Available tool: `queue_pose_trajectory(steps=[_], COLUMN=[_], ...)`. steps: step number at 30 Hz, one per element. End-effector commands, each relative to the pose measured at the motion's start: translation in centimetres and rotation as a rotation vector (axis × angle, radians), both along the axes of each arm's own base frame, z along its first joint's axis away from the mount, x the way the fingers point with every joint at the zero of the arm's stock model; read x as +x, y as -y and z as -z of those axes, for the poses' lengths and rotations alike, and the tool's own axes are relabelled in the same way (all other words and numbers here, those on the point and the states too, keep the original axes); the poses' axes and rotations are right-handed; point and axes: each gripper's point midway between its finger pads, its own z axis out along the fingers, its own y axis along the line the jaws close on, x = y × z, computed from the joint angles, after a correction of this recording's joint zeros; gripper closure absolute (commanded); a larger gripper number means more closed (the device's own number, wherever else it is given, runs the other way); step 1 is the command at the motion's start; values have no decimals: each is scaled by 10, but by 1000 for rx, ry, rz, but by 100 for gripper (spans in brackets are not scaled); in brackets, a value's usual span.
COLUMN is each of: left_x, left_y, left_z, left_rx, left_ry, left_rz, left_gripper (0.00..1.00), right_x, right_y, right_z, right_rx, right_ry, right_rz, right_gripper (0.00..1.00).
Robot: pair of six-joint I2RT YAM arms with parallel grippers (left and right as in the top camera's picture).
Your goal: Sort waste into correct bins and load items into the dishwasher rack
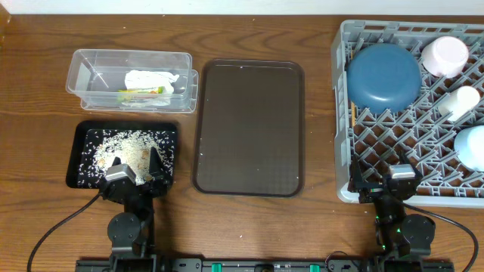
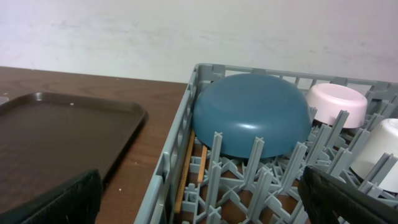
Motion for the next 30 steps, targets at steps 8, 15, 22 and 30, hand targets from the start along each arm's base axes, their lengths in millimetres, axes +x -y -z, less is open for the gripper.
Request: queue_pose_trajectory(steps=[8, 15, 22, 30], left_x=[-1, -1, -1, -1], left_y=[17, 17, 17, 17], left_z=[28, 28, 28, 28], left_rx=[14, 14, 13, 13], left_ry=[-109, -110, -111, -111], left_rz=[85, 82, 82, 82], left_gripper=[12, 12, 12, 11], right_x=[0, 0, 0, 0], right_y=[2, 2, 2, 2], right_z=[0, 0, 0, 0], right_rx=[-12, -12, -12, -12], right_ry=[2, 2, 2, 2], right_rz=[7, 7, 7, 7], right_gripper=[1, 1, 1, 1])
